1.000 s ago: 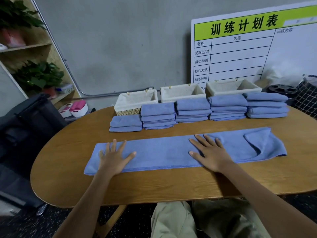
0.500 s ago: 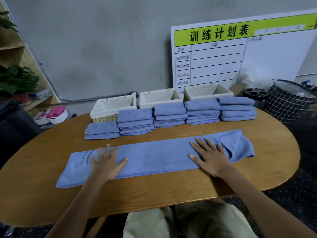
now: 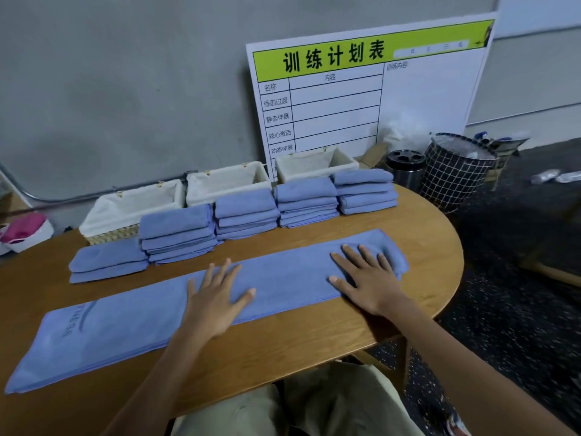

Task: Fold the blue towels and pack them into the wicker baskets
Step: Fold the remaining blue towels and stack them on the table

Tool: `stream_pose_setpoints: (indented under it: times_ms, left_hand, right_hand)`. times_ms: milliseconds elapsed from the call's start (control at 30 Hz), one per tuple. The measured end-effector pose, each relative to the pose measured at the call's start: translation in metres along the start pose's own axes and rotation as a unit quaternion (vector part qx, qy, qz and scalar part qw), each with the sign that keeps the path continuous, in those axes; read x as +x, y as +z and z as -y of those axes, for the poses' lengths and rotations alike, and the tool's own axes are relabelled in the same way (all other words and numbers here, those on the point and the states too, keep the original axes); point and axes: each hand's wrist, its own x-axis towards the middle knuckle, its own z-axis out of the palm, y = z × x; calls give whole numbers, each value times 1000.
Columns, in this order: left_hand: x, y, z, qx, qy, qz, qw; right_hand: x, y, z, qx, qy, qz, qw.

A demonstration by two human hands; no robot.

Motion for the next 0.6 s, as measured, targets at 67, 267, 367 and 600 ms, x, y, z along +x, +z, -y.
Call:
stream_pose_setpoints:
  times_ms: [67,267,367,600]
  left_hand:
    - [0,-3,-2,3,-7,-3,1000]
    - [8,-13,-11,11,-37,-14,999]
    - [21,-18,-36,-2,-21,-97,995]
    - [93,-18,-157,-140,139,-93,976]
  right_hand:
    - [-4,-1,-6,-1,4,-7,1000]
    - [-2,-13,-27,56,-4,-65,996]
    - [9,-24,-49,118,50,-186,974]
    - [28,-37,-80,87,157,-112,977]
